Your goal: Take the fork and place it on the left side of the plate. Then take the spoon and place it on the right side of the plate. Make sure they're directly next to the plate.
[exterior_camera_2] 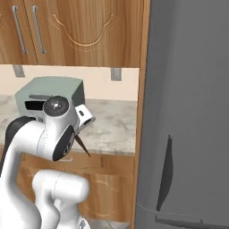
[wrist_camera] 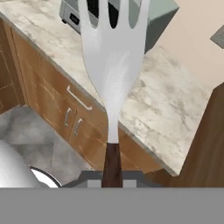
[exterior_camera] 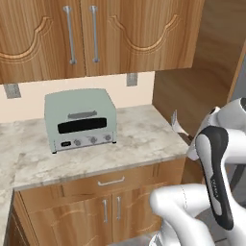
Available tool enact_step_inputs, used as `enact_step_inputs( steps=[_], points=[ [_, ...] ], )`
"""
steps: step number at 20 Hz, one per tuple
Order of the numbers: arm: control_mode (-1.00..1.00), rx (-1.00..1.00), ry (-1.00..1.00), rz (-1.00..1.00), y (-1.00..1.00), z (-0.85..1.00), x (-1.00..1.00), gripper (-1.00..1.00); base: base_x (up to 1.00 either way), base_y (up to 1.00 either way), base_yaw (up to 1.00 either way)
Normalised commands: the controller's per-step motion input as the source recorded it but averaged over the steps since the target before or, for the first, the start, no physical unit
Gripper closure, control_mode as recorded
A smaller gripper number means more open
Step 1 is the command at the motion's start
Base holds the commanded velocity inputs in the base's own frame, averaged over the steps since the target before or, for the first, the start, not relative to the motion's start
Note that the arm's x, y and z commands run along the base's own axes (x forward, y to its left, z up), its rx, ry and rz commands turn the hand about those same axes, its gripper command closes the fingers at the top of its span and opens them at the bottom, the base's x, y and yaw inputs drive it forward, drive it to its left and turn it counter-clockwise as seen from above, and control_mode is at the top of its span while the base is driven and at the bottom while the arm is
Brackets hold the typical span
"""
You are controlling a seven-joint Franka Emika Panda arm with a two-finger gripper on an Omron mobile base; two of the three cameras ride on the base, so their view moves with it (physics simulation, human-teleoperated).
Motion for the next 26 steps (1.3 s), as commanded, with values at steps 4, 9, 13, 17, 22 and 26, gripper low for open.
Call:
enact_step_inputs(
  steps=[4, 9, 13, 17, 22, 26],
  points=[
    [1.00, 0.00, 0.00, 0.00, 0.00, 0.00, 0.00, 1.00, -0.72, 0.21, -0.33],
    [1.00, 0.00, 0.00, 0.00, 0.00, 0.00, 0.00, 1.00, -0.56, 0.00, -0.51],
    [1.00, 0.00, 0.00, 0.00, 0.00, 0.00, 0.00, 1.00, -0.53, 0.00, -0.58],
    [1.00, 0.00, 0.00, 0.00, 0.00, 0.00, 0.00, 1.00, -0.51, 0.00, -0.57],
    [1.00, 0.00, 0.00, 0.00, 0.00, 0.00, 0.00, 1.00, -0.46, -0.13, -0.56],
    [1.00, 0.00, 0.00, 0.00, 0.00, 0.00, 0.00, 1.00, -0.05, -0.29, -0.61]
  ],
)
